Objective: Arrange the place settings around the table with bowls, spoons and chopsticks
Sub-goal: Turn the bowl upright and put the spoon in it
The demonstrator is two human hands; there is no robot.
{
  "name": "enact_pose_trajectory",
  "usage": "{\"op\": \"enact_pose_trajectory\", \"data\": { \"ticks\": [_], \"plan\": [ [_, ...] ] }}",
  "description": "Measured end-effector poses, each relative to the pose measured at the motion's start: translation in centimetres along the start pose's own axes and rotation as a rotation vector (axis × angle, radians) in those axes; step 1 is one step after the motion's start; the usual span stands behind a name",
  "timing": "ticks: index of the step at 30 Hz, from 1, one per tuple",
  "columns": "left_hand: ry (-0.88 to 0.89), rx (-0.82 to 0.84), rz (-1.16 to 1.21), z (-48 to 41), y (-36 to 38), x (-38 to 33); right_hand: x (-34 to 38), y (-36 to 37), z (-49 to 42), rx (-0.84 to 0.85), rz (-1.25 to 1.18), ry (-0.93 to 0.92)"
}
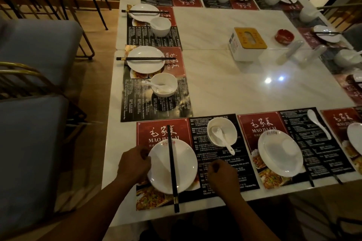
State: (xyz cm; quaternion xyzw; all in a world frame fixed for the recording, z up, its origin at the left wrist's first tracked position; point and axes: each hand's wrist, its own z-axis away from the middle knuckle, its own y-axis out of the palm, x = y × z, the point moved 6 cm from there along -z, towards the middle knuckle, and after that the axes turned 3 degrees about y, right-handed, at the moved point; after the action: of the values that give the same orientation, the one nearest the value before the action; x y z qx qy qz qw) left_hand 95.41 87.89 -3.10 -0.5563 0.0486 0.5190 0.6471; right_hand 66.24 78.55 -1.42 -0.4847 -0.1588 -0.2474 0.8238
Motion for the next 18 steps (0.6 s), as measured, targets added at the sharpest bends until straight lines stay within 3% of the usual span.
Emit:
{"op": "enact_pose_trajectory", "data": {
  "ticks": [3,7,12,18],
  "plan": [
    [0.121,-0.142,-0.039,-0.5,-0.7,-2.9,-1.6,-4.8,0.0,-0.177,-0.066,0.061],
    [0.208,-0.072,0.096,-0.9,1.2,-8.9,-1.7,-10.7,-2.5,-0.313,-0.215,-0.002],
    [0.211,0.025,0.173,-1.4,5.6,-14.7,-0.5,-11.7,-9.7,-0.107,-0.129,-0.118],
    [0.104,0.068,0.166,-1.6,9.8,-16.8,1.2,-9.5,-13.4,0.157,-0.028,-0.300]
  ]
}}
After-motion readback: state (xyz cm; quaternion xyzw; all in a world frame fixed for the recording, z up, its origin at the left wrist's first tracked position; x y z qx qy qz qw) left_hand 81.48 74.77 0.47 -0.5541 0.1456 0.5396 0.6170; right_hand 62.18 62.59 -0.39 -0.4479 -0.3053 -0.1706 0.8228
